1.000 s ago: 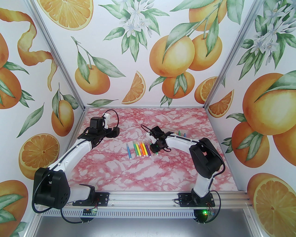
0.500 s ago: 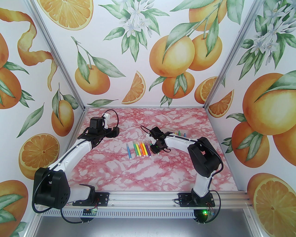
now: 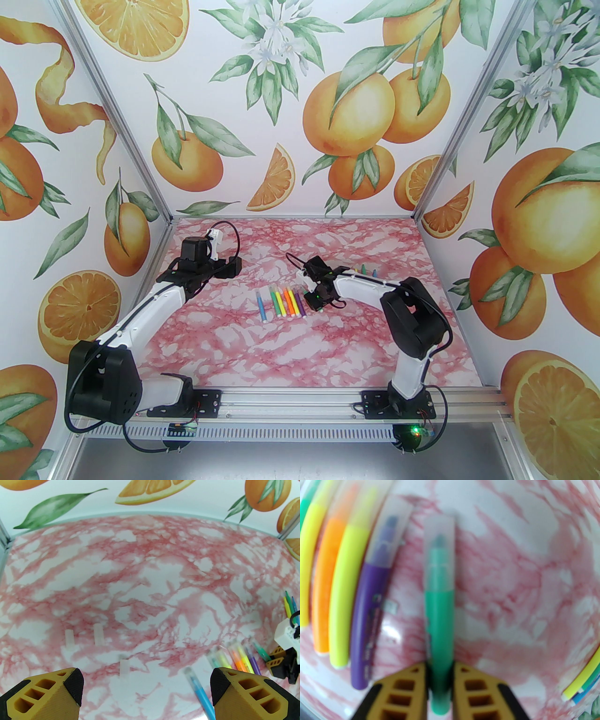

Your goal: Open the pen caps

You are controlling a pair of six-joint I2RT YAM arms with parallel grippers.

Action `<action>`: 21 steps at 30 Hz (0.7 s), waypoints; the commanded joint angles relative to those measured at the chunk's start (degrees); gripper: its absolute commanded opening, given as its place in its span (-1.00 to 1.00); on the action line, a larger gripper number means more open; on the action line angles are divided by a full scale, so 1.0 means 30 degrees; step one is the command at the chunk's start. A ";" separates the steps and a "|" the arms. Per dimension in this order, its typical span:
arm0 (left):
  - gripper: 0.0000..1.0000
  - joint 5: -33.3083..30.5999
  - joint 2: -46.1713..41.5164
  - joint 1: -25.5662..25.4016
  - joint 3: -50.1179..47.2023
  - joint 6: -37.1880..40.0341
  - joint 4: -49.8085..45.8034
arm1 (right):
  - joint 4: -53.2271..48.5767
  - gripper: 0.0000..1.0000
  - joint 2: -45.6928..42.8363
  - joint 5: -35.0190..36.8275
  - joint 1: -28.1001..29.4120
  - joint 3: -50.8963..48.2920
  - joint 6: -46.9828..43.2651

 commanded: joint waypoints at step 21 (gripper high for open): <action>0.71 0.6883 0.0998 0.0089 -0.0235 -0.3638 0.3025 | 0.6101 -0.96 -0.5751 -0.4794 -0.1543 -0.3267 0.1553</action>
